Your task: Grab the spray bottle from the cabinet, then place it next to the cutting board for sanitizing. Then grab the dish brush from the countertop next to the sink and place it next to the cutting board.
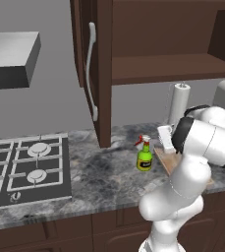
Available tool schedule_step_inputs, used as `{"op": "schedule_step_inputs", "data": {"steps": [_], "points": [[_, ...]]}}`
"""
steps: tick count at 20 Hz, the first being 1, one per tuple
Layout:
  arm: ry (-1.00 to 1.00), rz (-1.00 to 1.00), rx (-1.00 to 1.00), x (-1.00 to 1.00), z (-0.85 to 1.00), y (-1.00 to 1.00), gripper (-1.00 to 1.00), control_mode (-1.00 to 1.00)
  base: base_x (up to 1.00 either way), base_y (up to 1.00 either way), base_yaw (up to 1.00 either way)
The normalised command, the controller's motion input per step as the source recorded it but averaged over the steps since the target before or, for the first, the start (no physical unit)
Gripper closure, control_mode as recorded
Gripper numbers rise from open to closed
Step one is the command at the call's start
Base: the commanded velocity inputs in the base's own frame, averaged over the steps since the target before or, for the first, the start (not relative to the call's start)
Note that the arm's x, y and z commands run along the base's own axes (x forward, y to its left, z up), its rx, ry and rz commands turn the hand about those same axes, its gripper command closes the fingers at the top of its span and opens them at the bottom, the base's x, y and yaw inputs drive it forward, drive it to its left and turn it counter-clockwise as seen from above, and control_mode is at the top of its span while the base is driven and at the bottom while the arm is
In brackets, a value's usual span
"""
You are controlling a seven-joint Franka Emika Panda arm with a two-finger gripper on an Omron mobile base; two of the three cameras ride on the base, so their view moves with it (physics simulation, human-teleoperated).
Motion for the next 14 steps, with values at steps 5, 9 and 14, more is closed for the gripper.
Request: {"op": "schedule_step_inputs", "data": {"steps": [5,9,14], "points": [[0.00,-0.16,0.00,-0.43,0.60,-0.18,-1.00,-1.00,0.00,0.00,0.00],[0.00,-0.07,-0.01,-0.59,0.96,-0.02,-1.00,-1.00,0.00,0.00,0.00],[0.12,-0.10,-0.08,-0.56,0.98,-0.03,-1.00,-1.00,0.00,0.00,0.00]]}}
